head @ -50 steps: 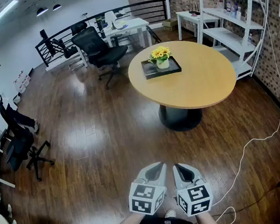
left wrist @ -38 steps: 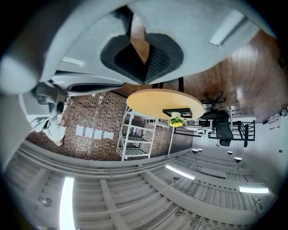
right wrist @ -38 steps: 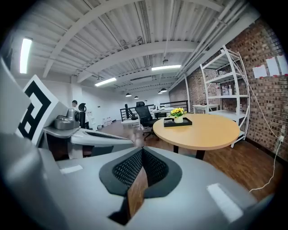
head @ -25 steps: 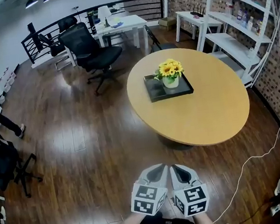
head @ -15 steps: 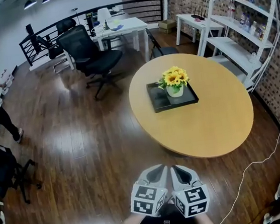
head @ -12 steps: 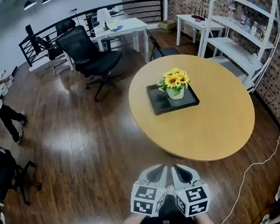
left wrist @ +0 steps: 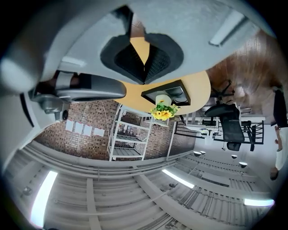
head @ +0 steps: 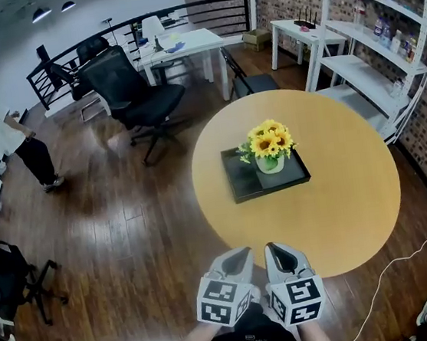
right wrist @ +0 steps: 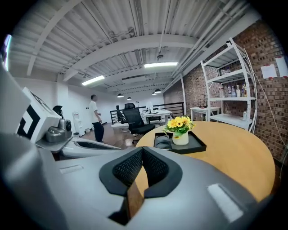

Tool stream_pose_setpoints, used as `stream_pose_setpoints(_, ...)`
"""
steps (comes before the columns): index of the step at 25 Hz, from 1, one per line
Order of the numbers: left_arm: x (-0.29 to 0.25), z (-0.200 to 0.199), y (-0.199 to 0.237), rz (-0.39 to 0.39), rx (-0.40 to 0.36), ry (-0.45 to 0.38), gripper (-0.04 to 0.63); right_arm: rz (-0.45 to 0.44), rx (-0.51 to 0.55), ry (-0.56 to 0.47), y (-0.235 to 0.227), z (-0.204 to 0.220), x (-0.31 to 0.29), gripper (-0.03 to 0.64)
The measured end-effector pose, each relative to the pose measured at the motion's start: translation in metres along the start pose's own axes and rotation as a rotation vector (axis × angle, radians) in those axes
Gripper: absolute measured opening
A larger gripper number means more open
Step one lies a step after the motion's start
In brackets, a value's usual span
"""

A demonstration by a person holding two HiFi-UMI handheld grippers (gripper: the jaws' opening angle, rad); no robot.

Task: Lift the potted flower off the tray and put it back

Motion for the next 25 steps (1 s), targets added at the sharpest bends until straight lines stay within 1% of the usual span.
stream_pose_setpoints(6, -0.058, -0.043, 0.015, -0.022, -0.018, 0.020, 0.004, 0.029, -0.005, -0.010, -0.057, -0.022, -0.052, 0.000)
stream_pose_setpoints(9, -0.083, -0.062, 0.019, -0.030, -0.037, 0.005, 0.003, 0.047, -0.009, -0.009, -0.085, -0.028, -0.075, 0.016)
stream_pose_setpoints(12, -0.102, -0.075, 0.025, -0.033, -0.048, 0.007, 0.004, 0.067, -0.011, 0.012, -0.107, -0.029, -0.097, 0.037)
stream_pose_setpoints(16, -0.123, -0.090, 0.035, -0.023, -0.044, 0.017, 0.003, 0.104, 0.000, 0.043, -0.132, -0.028, -0.130, 0.097)
stream_pose_setpoints(18, -0.135, -0.097, 0.042, -0.015, -0.043, 0.025, 0.004, 0.126, 0.003, 0.064, -0.145, -0.024, -0.150, 0.145)
stream_pose_setpoints(20, -0.148, -0.105, 0.051, -0.003, -0.043, 0.033, 0.005, 0.142, 0.001, 0.089, -0.157, -0.020, -0.172, 0.208)
stream_pose_setpoints(25, -0.177, -0.128, 0.076, 0.032, -0.045, 0.056, 0.004, 0.178, -0.018, 0.167, -0.181, -0.007, -0.222, 0.301)
Point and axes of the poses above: the fingertips, and each gripper's own axes: x backward along the fingers, y to its left, z out of its underside, the point moved 10 cm from there along x, backward along the fingers, and after that the axes turned 14 degrees about x, right-handed, at the moved point
